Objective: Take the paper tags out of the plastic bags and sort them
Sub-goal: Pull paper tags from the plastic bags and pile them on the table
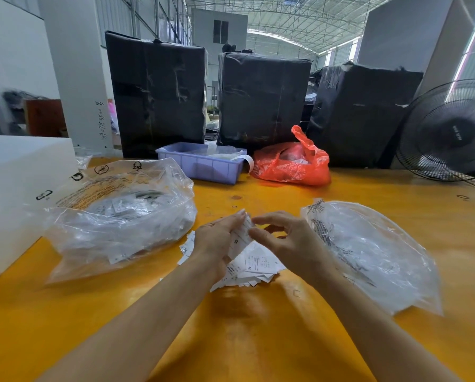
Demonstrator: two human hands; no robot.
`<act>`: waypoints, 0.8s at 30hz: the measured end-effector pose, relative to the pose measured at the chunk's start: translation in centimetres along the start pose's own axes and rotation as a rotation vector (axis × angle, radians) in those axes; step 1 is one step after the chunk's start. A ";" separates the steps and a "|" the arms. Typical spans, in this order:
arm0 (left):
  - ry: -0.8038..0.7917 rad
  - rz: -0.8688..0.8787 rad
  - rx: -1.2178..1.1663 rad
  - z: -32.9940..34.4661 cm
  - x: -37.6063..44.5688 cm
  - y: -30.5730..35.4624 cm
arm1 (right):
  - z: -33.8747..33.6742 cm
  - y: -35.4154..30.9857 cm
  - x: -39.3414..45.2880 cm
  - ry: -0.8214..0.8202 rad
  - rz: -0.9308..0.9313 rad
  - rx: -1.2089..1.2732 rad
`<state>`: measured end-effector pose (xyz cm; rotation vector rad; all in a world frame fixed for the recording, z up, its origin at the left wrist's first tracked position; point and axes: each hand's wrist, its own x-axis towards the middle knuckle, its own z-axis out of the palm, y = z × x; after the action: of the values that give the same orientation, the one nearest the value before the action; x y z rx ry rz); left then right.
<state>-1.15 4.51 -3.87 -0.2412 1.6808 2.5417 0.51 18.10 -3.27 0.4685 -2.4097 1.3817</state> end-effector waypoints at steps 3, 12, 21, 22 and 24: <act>-0.020 -0.011 0.037 -0.1 0.2 -0.1 | -0.1 0.2 0.3 0.002 0.211 0.345; -0.276 -0.155 0.277 -1.5 0.0 2.0 | -0.9 0.6 0.8 0.203 0.427 0.671; -0.243 -0.057 0.316 -1.7 -0.1 3.4 | -2.0 0.3 1.2 0.297 0.279 0.437; -0.220 -0.044 0.321 -1.8 -0.1 3.7 | -2.7 0.5 1.2 0.351 0.219 0.347; -0.127 0.005 0.301 -2.6 0.2 4.5 | -4.6 1.5 1.4 0.504 0.095 0.008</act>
<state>-1.84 0.35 -0.86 -0.0520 1.9782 2.2122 -0.84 22.65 -1.56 -0.0026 -2.0322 1.3514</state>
